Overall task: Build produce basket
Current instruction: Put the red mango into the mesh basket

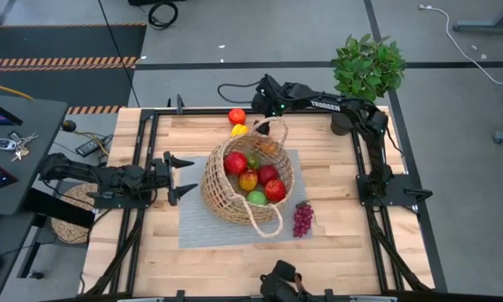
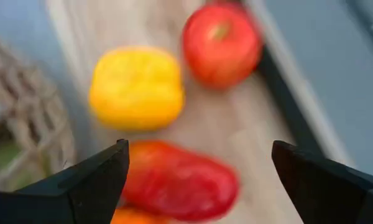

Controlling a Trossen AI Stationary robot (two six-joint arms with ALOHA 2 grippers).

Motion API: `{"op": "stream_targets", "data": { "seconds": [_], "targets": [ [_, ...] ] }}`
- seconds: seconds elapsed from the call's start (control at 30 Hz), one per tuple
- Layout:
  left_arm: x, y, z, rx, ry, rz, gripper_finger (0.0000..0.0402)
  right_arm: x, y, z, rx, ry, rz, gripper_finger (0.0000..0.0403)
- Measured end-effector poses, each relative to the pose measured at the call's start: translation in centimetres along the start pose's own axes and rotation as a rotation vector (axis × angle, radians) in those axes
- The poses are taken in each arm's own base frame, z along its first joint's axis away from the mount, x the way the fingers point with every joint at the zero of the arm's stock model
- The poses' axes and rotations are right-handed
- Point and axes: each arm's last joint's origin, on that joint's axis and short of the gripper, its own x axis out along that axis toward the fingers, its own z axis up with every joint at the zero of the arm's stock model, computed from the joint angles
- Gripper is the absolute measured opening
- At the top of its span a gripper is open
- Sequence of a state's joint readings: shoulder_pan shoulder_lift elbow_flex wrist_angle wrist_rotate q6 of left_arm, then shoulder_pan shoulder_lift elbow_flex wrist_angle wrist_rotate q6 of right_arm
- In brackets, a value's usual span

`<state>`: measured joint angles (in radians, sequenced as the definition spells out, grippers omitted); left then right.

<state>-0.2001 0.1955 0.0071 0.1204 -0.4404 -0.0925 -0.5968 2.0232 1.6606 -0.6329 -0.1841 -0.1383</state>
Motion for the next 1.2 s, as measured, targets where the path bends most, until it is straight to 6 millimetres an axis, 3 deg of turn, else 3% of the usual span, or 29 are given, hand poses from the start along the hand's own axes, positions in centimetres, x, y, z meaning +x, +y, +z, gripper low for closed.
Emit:
{"op": "stream_targets", "data": {
  "seconds": [0.27, 0.43, 0.67, 0.9, 1.2],
  "targets": [
    [0.0, 0.0, 0.0, 0.000, 0.001, 0.000, 0.0394, -1.3, -2.9, 1.7, 0.079, -0.196, -0.266, 0.0392],
    [0.0, 0.0, 0.0, 0.000, 0.000, 0.000, 0.0394, -0.5, -4.0, 0.6, 0.128, -0.203, -0.144, 0.0392],
    [0.0, 0.0, 0.0, 0.000, 0.000, 0.001, 0.0394, 2.0, -2.4, -2.2, 0.129, -0.120, 0.006, 0.0395],
    [0.0, 0.0, 0.0, 0.001, 0.000, 0.001, 0.0394, 3.7, -0.5, -4.2, 0.118, -0.051, 0.042, 0.0399],
    [0.0, 0.0, 0.0, 0.000, 0.000, 0.000, 0.0394, 3.8, -0.2, -4.4, 0.109, -0.032, -0.005, 0.0398]
  ]
}}
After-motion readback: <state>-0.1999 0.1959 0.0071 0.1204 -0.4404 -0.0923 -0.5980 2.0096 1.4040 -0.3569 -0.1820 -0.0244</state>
